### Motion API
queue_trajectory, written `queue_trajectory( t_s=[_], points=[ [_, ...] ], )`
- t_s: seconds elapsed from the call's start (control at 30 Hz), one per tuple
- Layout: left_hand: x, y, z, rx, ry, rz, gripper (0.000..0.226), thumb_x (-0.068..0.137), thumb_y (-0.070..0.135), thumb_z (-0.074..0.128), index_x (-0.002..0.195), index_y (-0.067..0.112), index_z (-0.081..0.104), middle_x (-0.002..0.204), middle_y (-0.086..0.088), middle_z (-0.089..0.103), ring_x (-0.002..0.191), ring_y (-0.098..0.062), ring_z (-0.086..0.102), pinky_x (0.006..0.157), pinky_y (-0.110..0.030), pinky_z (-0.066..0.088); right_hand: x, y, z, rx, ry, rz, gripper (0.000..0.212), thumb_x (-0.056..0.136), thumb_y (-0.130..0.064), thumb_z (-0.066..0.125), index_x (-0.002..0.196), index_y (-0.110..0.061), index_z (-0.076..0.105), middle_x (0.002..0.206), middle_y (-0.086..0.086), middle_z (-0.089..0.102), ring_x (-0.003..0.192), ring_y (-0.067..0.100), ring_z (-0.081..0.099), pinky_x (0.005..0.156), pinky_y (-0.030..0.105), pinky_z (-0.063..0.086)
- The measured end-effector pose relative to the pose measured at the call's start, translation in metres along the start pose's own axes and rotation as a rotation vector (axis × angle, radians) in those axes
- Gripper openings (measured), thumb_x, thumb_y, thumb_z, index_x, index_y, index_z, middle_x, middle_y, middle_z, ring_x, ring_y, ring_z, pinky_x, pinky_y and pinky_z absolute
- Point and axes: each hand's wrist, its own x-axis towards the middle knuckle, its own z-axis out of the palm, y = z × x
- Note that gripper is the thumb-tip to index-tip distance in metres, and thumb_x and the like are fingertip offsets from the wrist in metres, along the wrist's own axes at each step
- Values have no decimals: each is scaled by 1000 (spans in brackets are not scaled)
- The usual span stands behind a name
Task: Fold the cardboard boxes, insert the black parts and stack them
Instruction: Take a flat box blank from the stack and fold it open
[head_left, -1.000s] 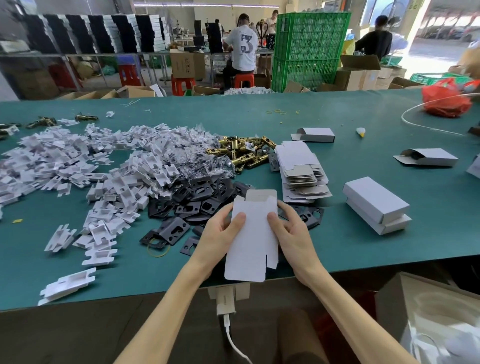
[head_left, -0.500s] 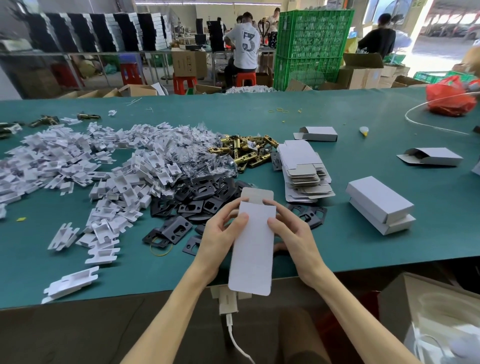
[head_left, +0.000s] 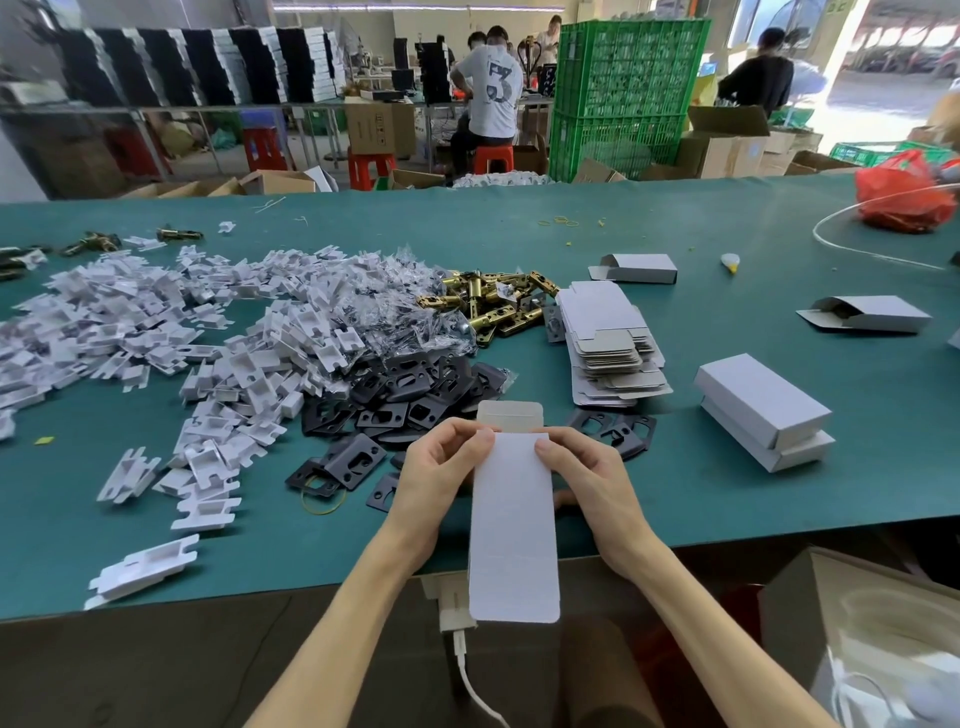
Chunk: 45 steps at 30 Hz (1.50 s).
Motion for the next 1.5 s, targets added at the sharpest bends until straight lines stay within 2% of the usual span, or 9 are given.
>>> queue_trajectory(
  t_s=[0.27,0.57,0.73,0.9,1.0,1.1,1.27,1.37,1.5],
  points=[
    [1,-1,-1,30,-37,-20,25,99,29,65,111,13,80,112,-16,76,98,-26,69,87,-40,54,0,-1,-1,-24,21,2,21,101,-23,61,110,-10,74,105,13,71,94,35,70,72,62,56],
    [2,-2,-2,16,-99,79,30,105,15,58,127,28,74,124,-2,75,103,-16,69,85,-26,57,-2,-3,3,-63,29,-82,17,98,-27,66,113,-21,70,101,1,72,84,19,72,54,35,58],
    [4,-7,-2,-27,-63,113,47,103,17,62,144,40,59,95,1,69,89,-16,64,82,-25,56,-1,-5,4,59,51,-9,51,87,-35,73,130,-19,49,106,4,75,87,21,74,52,30,58],
    [6,-13,-4,-16,171,178,20,103,13,62,108,24,78,110,-4,77,98,-19,69,76,-31,57,-1,-4,7,-177,-69,-12,57,83,-50,74,130,-25,56,123,-7,69,109,5,68,78,22,56],
    [10,-17,-8,-128,307,150,13,104,17,63,110,18,74,100,0,75,93,-17,66,75,-33,57,-2,-7,6,-198,-177,27,61,81,-49,73,136,-33,54,118,-2,72,106,15,69,90,32,54],
    [12,-20,-9,-151,342,150,16,102,25,65,112,15,70,96,5,74,92,-14,67,72,-26,58,-2,-8,5,-161,-228,27,55,83,-40,74,135,-35,57,104,5,76,93,24,72,82,38,56],
    [12,-17,-6,-85,364,141,45,92,57,67,89,13,59,85,-7,61,81,-20,60,75,-39,55,-1,-9,-2,-29,-125,42,48,77,-34,79,124,-39,70,107,7,74,86,18,69,72,24,54],
    [12,-15,-6,-89,364,135,42,91,54,68,85,14,56,81,-3,57,79,-18,55,76,-43,51,0,-6,-6,74,28,75,50,66,-38,86,115,-34,74,112,8,72,86,23,70,72,35,58],
    [11,-17,-6,-117,288,111,33,90,44,68,104,14,66,89,7,72,85,-8,67,76,-35,58,-1,-3,-8,162,152,77,48,66,-41,88,110,-27,74,111,11,73,88,22,70,77,42,57]
  ],
)
